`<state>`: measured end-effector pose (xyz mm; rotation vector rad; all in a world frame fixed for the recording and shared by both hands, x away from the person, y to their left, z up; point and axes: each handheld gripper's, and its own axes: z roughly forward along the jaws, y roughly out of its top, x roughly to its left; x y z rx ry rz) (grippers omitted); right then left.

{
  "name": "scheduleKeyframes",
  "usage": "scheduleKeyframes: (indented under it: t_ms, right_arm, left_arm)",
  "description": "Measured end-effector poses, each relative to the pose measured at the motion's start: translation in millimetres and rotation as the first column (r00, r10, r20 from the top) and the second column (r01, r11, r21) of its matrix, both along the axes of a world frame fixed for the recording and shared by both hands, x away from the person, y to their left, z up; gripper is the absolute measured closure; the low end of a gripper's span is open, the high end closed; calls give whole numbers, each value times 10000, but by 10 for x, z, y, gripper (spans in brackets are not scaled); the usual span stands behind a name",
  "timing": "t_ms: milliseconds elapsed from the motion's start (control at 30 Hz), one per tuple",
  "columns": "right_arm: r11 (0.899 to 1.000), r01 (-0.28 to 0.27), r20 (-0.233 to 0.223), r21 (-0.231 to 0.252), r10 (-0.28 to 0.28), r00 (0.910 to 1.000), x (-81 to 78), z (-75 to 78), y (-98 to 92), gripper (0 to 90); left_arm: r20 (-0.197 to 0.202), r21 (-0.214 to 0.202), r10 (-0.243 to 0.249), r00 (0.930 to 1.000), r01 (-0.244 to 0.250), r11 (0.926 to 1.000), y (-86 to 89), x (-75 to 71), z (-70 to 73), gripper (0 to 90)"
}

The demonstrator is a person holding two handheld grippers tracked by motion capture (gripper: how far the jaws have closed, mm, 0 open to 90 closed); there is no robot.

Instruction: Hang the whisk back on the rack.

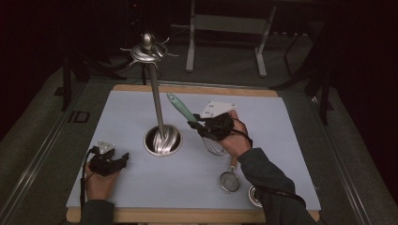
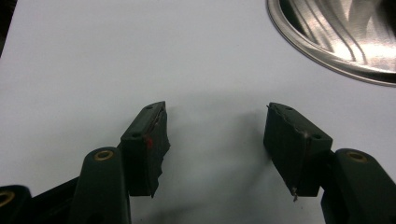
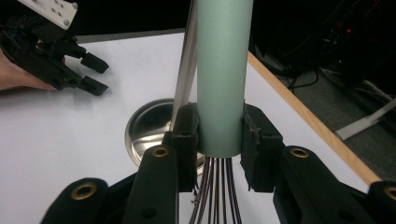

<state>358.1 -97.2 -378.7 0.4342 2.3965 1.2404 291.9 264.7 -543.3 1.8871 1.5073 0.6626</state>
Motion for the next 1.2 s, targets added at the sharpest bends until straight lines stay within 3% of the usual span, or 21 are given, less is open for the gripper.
scheduleKeyframes:
  t_ms: [867, 1200]
  right_arm:
    - [9959, -693, 1166, 585, 621, 9912, -59, 405, -214, 691]
    - [9953, -876, 1448, 423, 807, 9862, -82, 501, -210, 691]
  left_arm:
    - [-4, -4, -1, 10000, 1, 10000, 1, 0, 0, 404]
    - [-3, -6, -1, 10000, 1, 10000, 1, 0, 0, 404]
